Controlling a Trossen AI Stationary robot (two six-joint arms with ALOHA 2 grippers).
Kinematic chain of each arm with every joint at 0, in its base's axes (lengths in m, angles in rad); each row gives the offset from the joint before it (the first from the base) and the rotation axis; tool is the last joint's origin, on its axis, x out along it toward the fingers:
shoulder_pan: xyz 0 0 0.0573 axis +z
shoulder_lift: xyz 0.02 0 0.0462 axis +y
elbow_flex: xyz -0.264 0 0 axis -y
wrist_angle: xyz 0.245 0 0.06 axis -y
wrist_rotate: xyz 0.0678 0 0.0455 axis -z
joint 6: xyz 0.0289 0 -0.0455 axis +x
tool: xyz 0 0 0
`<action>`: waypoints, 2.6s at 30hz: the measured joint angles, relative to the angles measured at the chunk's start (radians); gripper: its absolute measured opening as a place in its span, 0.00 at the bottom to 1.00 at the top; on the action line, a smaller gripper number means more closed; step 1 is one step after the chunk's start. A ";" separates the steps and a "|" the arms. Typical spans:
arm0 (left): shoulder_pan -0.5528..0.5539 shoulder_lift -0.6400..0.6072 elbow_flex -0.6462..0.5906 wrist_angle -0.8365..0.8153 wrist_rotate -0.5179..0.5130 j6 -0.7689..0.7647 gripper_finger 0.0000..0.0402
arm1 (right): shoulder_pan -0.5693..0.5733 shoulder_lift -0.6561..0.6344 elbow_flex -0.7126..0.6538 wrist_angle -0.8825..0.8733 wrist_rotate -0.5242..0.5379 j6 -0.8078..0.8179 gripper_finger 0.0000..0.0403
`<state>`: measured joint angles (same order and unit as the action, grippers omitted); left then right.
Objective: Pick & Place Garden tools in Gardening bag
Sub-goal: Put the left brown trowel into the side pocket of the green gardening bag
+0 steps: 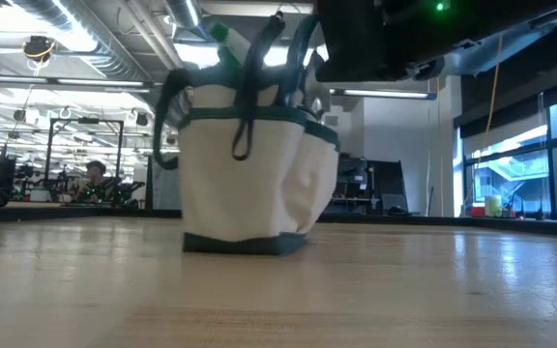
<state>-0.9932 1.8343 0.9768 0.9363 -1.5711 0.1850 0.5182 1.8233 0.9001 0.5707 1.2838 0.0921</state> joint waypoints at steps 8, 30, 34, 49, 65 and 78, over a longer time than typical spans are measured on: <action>0.000 0.000 0.000 0.000 0.000 0.000 0.35 | -0.008 0.000 0.000 -0.063 0.026 0.048 0.01; 0.000 0.000 0.000 0.000 0.000 0.000 0.35 | -0.020 0.000 0.042 -0.183 0.006 0.364 0.01; 0.000 0.000 0.000 0.000 0.000 0.000 0.35 | -0.042 0.000 0.043 -0.236 -0.074 0.382 0.01; 0.000 0.000 0.000 0.000 0.000 -0.007 0.35 | -0.060 0.000 0.044 -0.335 -0.074 0.544 0.01; 0.000 0.000 0.000 0.000 0.000 -0.007 0.35 | -0.052 0.001 0.053 -0.347 -0.088 0.523 0.02; 0.000 0.000 0.000 0.000 0.000 -0.007 0.35 | -0.018 0.003 0.128 -0.354 -0.072 0.401 0.39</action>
<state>-0.9932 1.8343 0.9768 0.9363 -1.5710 0.1780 0.5006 1.8259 1.0279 0.2165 1.2122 0.4934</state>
